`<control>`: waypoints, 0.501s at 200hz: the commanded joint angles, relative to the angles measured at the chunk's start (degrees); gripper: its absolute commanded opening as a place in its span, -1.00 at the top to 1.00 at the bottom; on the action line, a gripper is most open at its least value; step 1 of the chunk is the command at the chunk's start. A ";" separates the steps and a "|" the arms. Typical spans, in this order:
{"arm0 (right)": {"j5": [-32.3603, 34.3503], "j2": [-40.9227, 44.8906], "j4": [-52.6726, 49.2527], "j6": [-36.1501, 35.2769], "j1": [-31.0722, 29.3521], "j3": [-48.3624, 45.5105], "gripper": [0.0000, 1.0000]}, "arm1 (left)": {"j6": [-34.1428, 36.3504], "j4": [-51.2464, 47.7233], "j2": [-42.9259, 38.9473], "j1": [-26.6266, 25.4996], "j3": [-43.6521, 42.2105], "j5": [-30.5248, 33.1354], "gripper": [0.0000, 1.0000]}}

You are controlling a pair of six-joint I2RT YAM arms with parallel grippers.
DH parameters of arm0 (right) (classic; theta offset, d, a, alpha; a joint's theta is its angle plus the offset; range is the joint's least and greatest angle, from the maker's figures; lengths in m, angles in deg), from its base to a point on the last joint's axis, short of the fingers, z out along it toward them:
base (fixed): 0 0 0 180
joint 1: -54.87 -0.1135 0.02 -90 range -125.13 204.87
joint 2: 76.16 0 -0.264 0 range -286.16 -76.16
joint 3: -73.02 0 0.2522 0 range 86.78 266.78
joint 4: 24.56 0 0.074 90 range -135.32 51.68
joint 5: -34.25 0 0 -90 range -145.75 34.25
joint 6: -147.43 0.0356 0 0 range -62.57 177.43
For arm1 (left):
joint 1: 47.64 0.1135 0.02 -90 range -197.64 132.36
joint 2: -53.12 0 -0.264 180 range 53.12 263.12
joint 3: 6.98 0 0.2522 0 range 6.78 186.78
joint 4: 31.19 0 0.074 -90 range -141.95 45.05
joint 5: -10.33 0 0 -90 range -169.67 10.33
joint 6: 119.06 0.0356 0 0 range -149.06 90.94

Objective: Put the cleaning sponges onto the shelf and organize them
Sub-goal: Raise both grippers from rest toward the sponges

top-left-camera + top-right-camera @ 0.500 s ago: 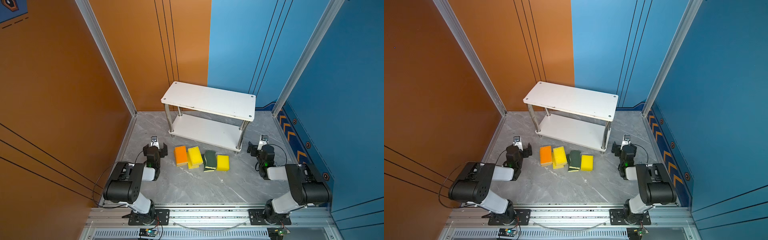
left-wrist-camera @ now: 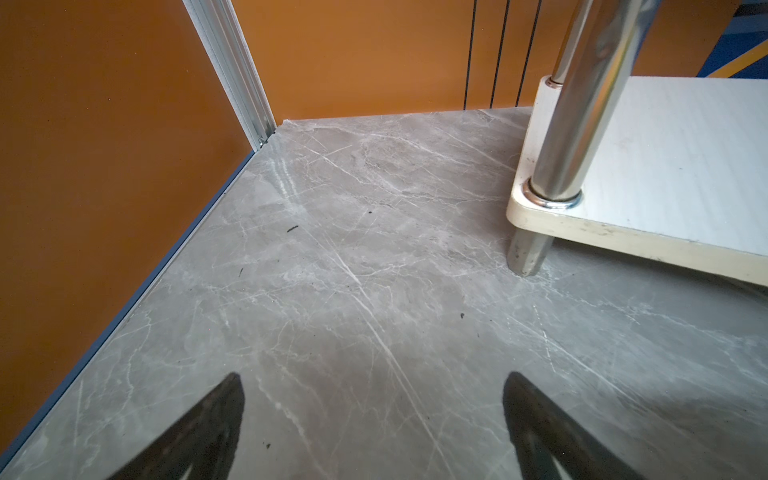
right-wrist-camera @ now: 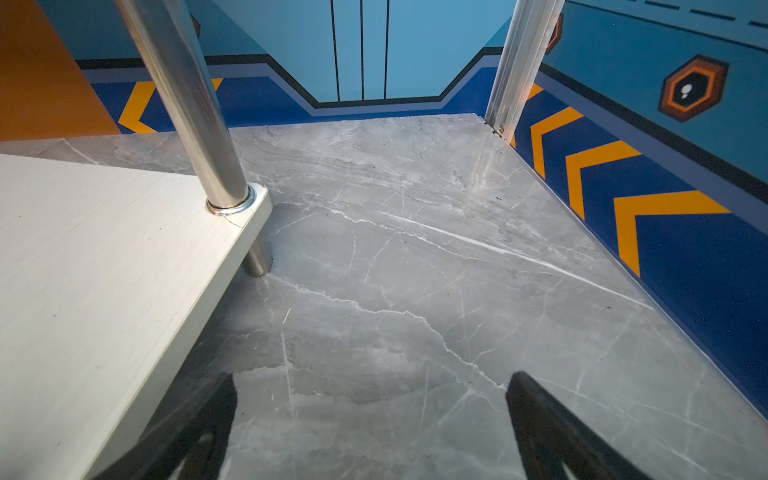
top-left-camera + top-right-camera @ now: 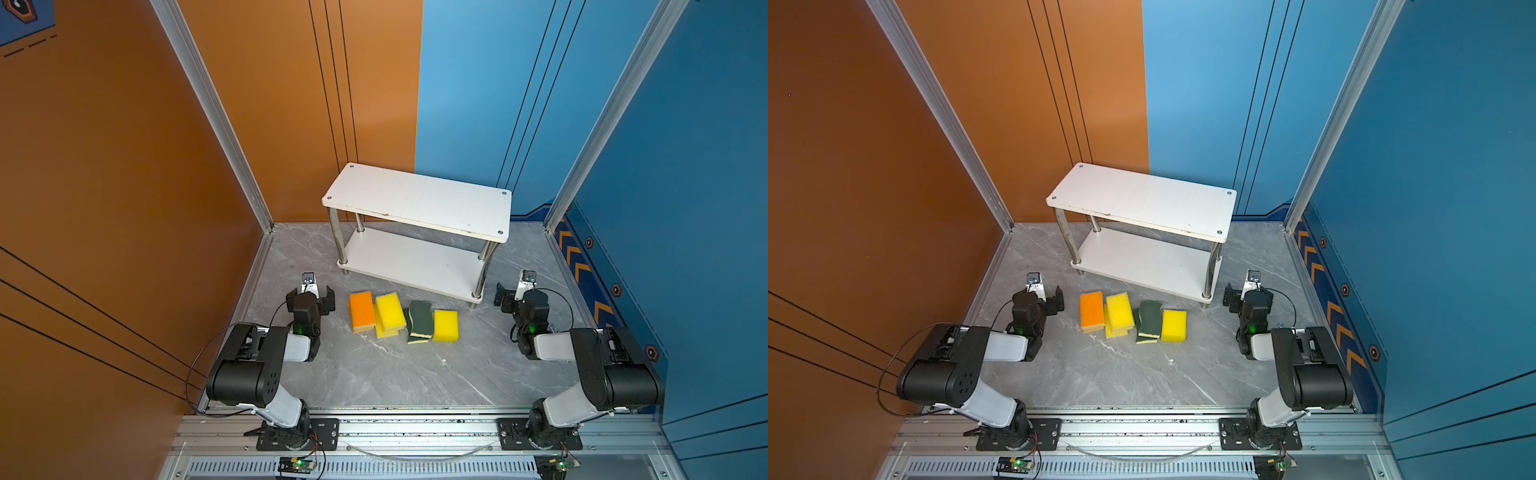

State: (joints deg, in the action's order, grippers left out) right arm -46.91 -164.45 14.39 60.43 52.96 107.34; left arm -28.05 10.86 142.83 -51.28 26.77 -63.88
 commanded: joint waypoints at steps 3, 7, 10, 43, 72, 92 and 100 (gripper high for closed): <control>0.55 -0.36 -0.24 0.62 -0.20 0.74 -1.00 | -0.64 -0.70 0.14 0.39 0.99 -1.20 -0.95; 0.51 -0.39 -0.23 0.68 -0.20 0.76 -1.00 | -0.66 -0.70 0.11 0.37 0.97 -1.20 -0.95; 0.48 -0.38 -0.24 0.62 -0.20 0.75 -1.00 | -0.65 -0.64 0.12 0.39 0.96 -1.25 -0.95; 2.33 -0.34 0.24 0.82 -0.43 0.41 -1.00 | -0.89 -1.18 0.05 0.83 1.19 -2.26 -0.95; 5.94 2.92 -0.63 2.49 -0.20 -0.51 -1.00 | -0.45 -1.27 -0.48 0.28 1.04 -1.81 -0.95; 7.70 8.02 -2.62 2.69 -0.44 -1.78 -1.00 | 0.47 -1.32 -2.69 -0.75 0.19 -0.68 -0.95; 8.37 10.23 -3.97 2.92 -0.39 -1.98 -1.00 | 0.58 -1.18 -3.37 -0.97 -0.16 -0.32 -0.95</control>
State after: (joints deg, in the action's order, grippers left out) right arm -42.73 -160.73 13.19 61.79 52.82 106.55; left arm -28.40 10.12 142.24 -51.46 26.82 -64.89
